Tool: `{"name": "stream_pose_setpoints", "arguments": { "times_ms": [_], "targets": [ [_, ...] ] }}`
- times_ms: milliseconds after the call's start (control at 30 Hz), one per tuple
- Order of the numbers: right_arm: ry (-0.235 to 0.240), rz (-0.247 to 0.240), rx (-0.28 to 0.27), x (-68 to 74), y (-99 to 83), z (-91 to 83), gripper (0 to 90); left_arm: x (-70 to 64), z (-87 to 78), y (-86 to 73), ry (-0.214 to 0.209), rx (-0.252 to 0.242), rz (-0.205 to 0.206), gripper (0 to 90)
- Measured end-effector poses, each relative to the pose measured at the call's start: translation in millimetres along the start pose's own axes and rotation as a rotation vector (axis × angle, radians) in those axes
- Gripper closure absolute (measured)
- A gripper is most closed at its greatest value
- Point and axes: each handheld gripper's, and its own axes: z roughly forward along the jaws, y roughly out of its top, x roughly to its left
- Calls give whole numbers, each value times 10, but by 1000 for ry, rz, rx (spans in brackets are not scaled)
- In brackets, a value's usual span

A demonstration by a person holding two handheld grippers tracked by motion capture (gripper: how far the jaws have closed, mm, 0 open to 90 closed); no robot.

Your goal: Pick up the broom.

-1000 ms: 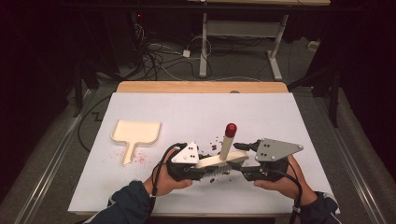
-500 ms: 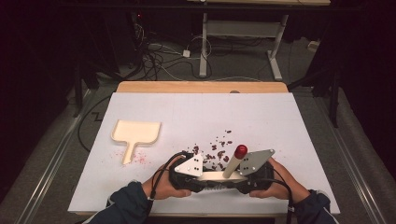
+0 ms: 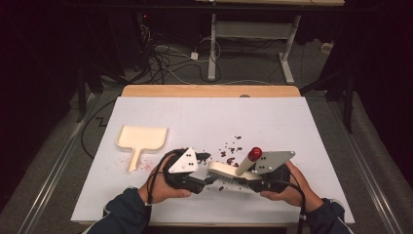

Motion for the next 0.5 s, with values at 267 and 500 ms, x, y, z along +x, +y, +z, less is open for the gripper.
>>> {"name": "stream_pose_setpoints", "arguments": {
  "times_ms": [267, 500],
  "targets": [
    [-102, 94, -44, -127, -8, -131, 677, 146, -378, -332, 212, 11, -31, 217],
    [-231, 151, -56, -273, -34, -223, 677, 216, -625, -729, 320, 77, -90, 206]
  ]
}}
